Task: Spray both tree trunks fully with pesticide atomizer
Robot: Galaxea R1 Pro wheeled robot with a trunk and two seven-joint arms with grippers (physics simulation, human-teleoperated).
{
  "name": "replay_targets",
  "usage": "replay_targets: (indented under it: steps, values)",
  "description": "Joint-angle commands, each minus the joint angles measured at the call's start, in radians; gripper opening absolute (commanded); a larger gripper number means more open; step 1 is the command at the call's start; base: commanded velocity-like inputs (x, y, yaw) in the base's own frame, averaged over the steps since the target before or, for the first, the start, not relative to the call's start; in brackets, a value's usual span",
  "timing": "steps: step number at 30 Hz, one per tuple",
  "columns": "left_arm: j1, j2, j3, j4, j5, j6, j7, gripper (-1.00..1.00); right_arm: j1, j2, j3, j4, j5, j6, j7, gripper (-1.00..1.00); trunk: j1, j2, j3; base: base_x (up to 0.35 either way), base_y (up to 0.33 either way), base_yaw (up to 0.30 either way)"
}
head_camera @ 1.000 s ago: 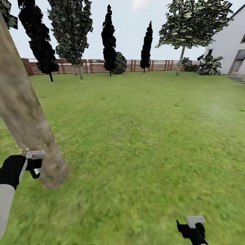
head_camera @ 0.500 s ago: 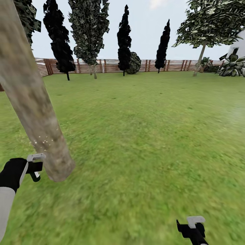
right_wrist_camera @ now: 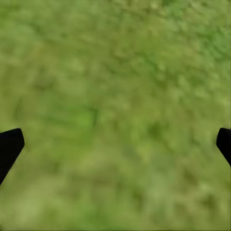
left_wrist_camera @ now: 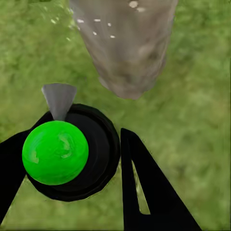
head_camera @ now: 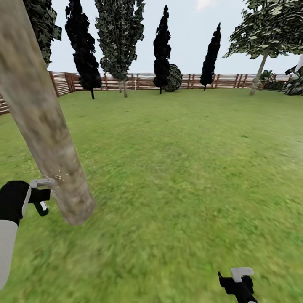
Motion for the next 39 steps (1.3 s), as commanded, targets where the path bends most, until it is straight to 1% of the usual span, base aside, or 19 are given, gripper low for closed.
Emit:
replay_targets:
  steps: [1,3,6,8,25,37,39]
  values:
    - [-0.003,0.002,-0.001,-0.009,-0.001,0.008,0.000,-1.00,0.000,0.000,0.000,0.000,0.000,0.000,0.000,1.00,0.000,0.000,0.000,0.000,0.000,0.277]
    - [-0.004,0.001,-0.002,-0.023,-0.001,0.016,-0.001,-1.00,0.000,0.000,0.000,0.000,0.000,0.000,0.000,1.00,0.000,0.000,0.000,0.000,0.000,0.277]
    - [0.008,-0.003,-0.004,-0.087,0.001,0.018,-0.002,-1.00,0.000,0.000,0.000,0.000,0.000,0.000,0.000,1.00,0.000,0.000,0.000,0.055,-0.022,0.089]
    - [0.009,-0.005,-0.005,-0.106,0.001,0.019,-0.002,-1.00,0.000,-0.001,0.000,0.000,0.000,0.000,0.000,1.00,0.000,0.000,0.000,0.230,-0.115,0.012]
    - [0.012,-0.008,-0.004,-0.112,0.003,0.018,-0.002,-1.00,0.000,0.000,0.000,0.000,0.000,0.000,0.000,1.00,0.000,0.000,0.000,0.277,-0.151,0.000]
    - [0.013,-0.007,-0.005,-0.113,0.000,0.018,-0.002,-1.00,0.000,0.000,0.000,0.000,0.000,0.000,0.000,1.00,0.000,0.000,0.000,0.211,-0.205,0.001]
    - [0.013,-0.006,-0.008,-0.113,-0.002,0.018,-0.002,-1.00,0.000,0.000,0.000,0.000,0.000,0.000,0.000,1.00,0.000,0.000,0.000,0.131,-0.249,0.208]
